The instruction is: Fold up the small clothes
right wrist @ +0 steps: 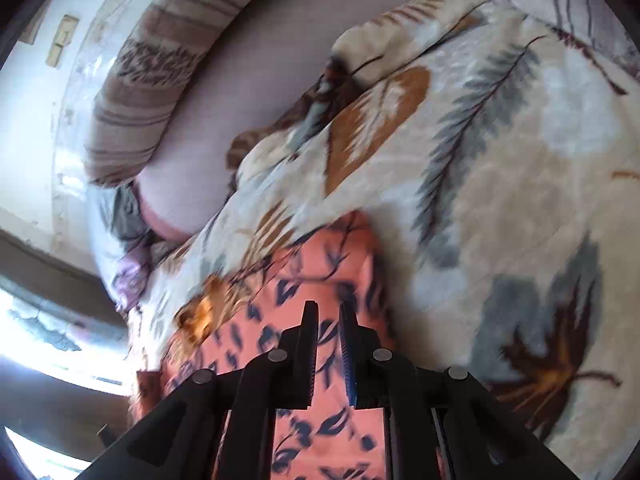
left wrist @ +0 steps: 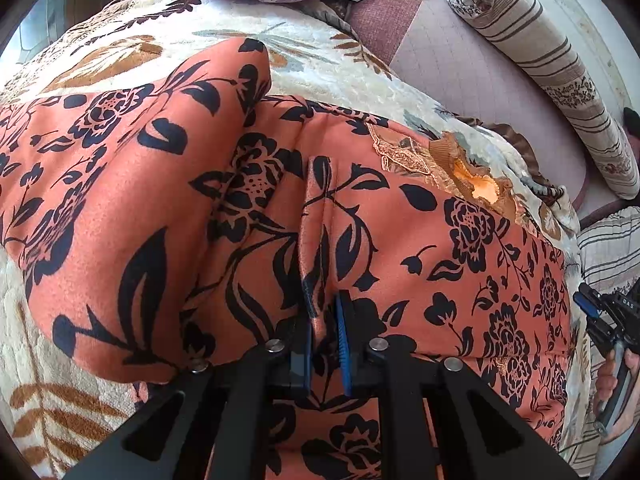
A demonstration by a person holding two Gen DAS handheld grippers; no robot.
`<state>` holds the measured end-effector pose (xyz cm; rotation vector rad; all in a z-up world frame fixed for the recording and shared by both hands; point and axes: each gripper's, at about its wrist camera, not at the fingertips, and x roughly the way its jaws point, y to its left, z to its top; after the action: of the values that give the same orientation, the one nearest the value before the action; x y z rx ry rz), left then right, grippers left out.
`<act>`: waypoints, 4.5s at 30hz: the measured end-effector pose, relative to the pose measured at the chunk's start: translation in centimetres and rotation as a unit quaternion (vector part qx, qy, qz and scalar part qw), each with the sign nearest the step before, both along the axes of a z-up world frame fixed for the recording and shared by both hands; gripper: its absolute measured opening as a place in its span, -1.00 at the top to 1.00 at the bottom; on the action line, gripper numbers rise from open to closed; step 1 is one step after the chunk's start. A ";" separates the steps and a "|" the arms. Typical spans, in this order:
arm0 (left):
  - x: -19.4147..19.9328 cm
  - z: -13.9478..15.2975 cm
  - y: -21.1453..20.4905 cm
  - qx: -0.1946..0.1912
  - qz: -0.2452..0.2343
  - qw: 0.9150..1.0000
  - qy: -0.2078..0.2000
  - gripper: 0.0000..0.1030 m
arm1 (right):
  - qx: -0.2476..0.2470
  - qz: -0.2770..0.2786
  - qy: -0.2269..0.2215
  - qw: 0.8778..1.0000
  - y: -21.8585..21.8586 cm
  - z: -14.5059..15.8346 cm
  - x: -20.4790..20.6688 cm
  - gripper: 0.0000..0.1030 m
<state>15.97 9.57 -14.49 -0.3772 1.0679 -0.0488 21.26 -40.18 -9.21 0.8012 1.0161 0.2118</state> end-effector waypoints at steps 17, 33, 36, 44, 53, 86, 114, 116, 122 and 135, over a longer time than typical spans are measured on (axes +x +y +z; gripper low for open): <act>-5.9 7.0 12.2 -0.161 0.096 0.979 -0.078 -0.45 | -0.130 0.020 -0.121 0.984 11.2 0.2 -12.5 -0.60; -6.0 -0.1 35.9 -0.242 0.344 0.903 -0.083 -0.43 | -0.164 0.070 -0.101 0.979 14.0 -2.9 -12.9 -0.78; -5.6 -0.2 36.6 -0.233 0.349 0.904 -0.084 -0.37 | -0.174 0.077 -0.099 0.977 14.4 -2.9 -12.7 -0.82; -4.9 0.8 37.2 -0.140 0.376 0.915 -0.037 0.91 | -0.168 0.077 -0.100 0.978 14.2 -2.9 -12.7 -0.83; -2.3 18.9 16.6 0.000 0.114 0.962 -0.246 0.92 | -0.136 0.067 -0.109 0.982 13.4 -3.1 -12.9 -0.83; -6.6 7.6 8.1 -0.030 0.044 0.994 -0.096 -0.33 | -0.204 0.107 -0.079 0.970 21.2 5.1 -6.8 -0.83; -7.1 3.4 8.6 -0.068 0.018 0.996 -0.049 -0.33 | 0.069 -0.026 -0.002 0.997 11.3 -2.7 -5.6 -0.41; -7.1 3.1 8.8 -0.068 0.022 0.996 -0.044 -0.33 | 0.047 -0.016 0.004 0.999 11.5 -2.3 -4.7 -0.22; -6.8 3.8 9.4 -0.057 0.025 0.996 -0.059 -0.33 | -0.045 0.052 -0.023 0.997 14.5 3.8 -1.3 0.87; -2.2 3.5 9.1 -0.060 0.015 0.997 -0.041 -0.33 | -0.089 0.008 0.022 0.996 7.4 -1.8 -0.9 0.81</act>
<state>13.78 18.71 -11.02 -0.4950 0.9812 -0.1002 20.33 -32.82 -11.01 0.6386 1.0673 0.1163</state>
